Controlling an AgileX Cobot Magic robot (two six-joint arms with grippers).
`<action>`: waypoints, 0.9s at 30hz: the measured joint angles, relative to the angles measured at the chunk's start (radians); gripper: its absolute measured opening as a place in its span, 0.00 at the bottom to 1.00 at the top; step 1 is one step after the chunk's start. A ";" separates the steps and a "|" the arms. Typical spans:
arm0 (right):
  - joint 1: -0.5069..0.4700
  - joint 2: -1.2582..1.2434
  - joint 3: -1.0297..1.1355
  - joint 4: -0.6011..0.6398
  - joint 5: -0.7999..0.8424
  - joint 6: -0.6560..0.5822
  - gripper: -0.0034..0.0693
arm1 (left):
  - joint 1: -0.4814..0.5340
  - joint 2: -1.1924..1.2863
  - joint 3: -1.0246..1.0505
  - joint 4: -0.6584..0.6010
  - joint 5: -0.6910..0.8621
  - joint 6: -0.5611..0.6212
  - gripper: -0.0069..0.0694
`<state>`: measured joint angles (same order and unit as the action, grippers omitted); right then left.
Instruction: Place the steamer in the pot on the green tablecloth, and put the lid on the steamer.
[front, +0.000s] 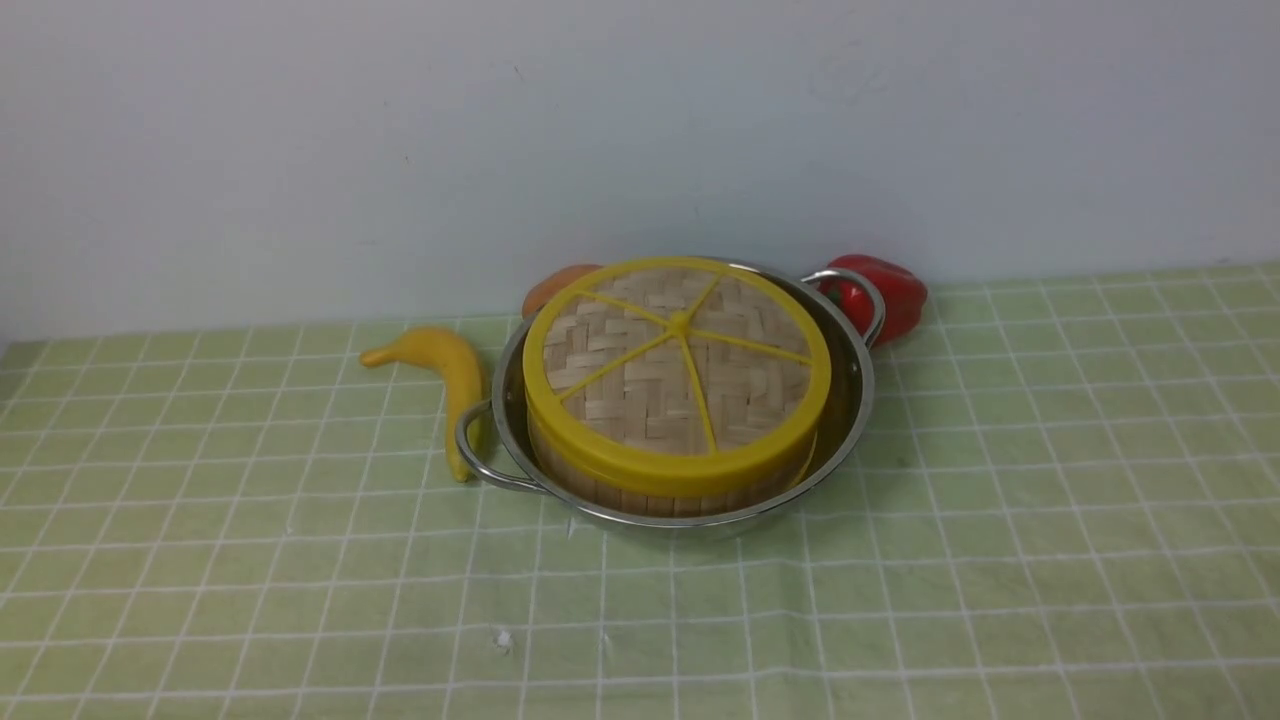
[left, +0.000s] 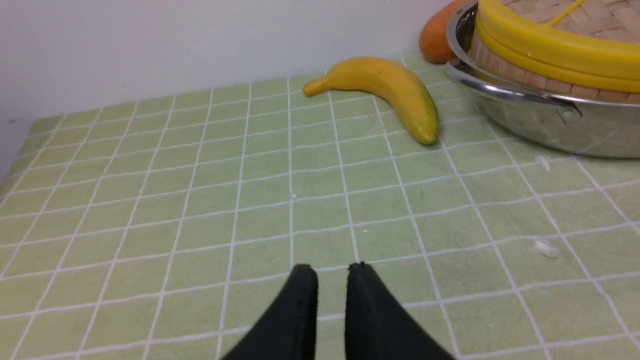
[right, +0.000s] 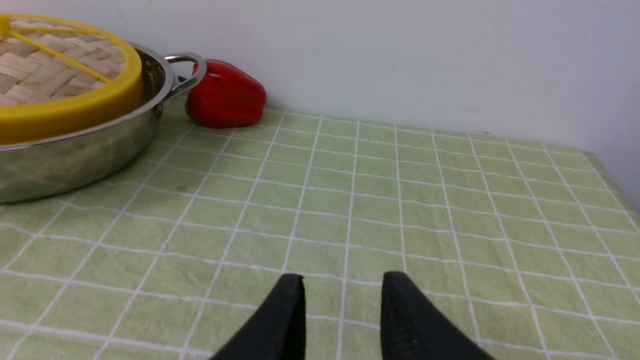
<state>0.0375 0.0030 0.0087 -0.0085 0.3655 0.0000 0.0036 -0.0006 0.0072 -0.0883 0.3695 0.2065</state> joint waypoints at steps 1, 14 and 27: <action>0.000 0.000 0.000 0.000 0.000 0.000 0.38 | 0.000 0.000 0.000 -0.001 0.000 -0.001 0.21; 0.000 0.000 0.000 0.000 0.000 0.000 0.38 | 0.000 0.000 0.000 -0.003 0.000 -0.004 0.23; 0.000 0.000 0.000 0.000 0.000 0.000 0.38 | 0.000 0.000 0.000 -0.003 0.000 -0.001 0.24</action>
<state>0.0375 0.0030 0.0087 -0.0085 0.3655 0.0000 0.0036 -0.0006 0.0072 -0.0912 0.3695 0.2058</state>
